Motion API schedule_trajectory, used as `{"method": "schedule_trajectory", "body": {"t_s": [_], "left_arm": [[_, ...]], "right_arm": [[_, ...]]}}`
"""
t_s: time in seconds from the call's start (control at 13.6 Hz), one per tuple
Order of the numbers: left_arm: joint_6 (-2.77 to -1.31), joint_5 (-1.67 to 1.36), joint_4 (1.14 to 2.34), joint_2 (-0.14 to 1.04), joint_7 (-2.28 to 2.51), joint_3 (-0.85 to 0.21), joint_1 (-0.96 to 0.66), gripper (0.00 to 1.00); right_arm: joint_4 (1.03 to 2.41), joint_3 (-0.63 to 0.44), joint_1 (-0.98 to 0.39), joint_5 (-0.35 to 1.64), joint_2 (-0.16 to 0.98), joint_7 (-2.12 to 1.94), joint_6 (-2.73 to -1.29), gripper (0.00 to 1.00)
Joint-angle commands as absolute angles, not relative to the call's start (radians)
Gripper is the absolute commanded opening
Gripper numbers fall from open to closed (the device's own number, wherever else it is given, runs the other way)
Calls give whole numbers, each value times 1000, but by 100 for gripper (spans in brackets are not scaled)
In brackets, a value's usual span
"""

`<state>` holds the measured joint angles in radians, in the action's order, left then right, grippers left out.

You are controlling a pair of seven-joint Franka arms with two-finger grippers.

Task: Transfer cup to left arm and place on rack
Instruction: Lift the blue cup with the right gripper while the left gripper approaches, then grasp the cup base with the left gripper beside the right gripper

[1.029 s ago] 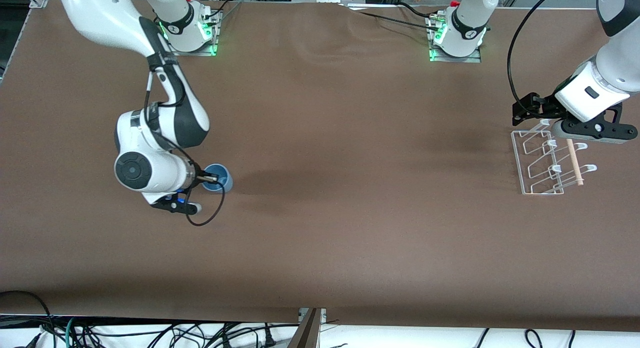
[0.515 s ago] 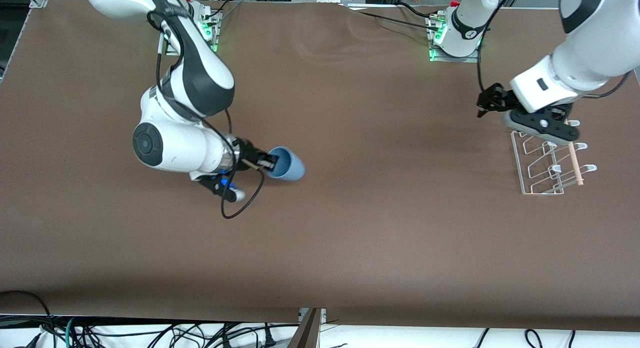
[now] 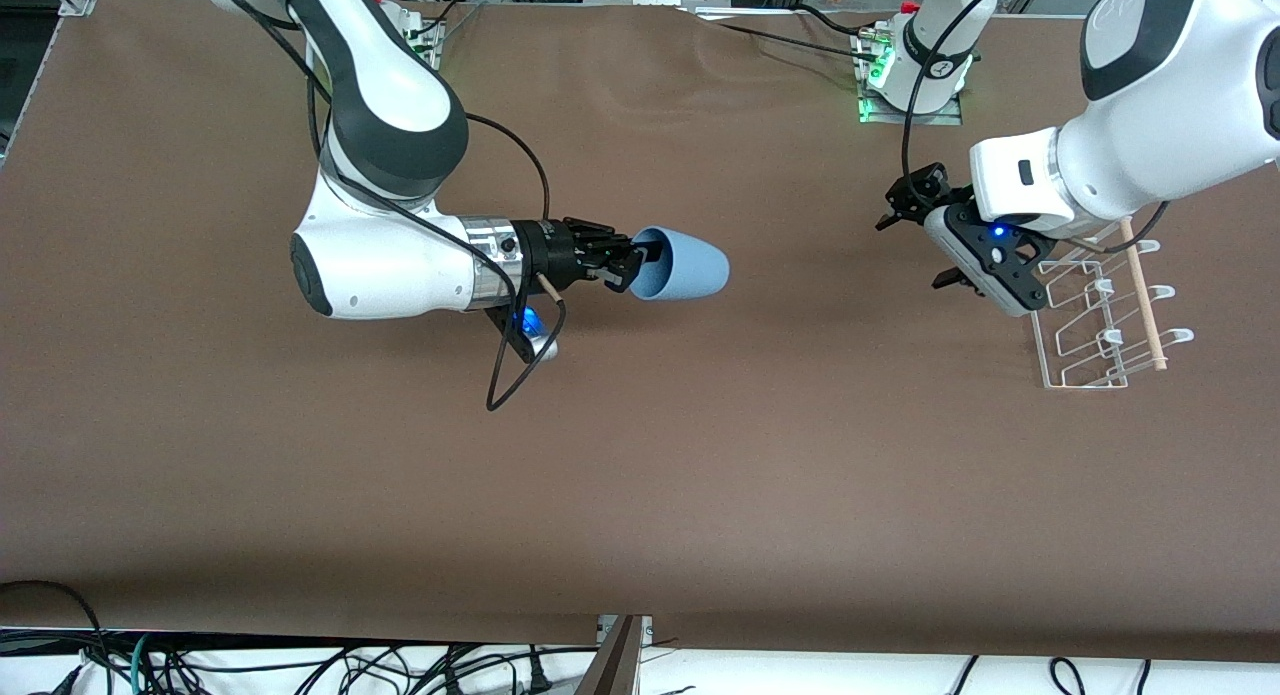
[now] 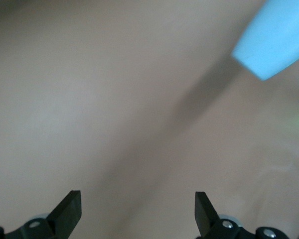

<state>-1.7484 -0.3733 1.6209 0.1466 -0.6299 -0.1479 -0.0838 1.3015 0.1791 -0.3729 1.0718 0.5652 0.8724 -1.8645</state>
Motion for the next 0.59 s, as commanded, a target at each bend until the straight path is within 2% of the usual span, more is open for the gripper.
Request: {"method": "schedule_trajectory", "body": {"t_s": [0.0, 0.29, 0.51], "left_arm": [[-1805, -437, 1583, 193, -802, -158, -103, 100], [-1884, -497, 1594, 198, -896, -209, -121, 100], [-1891, -512, 1626, 199, -984, -230, -123, 100]], "right_arm": [[1282, 184, -425, 1173, 591, 920, -1934, 0], [1279, 184, -524, 1177, 612, 936, -2104, 0], [1253, 184, -535, 1177, 637, 937, -2125, 0]]}}
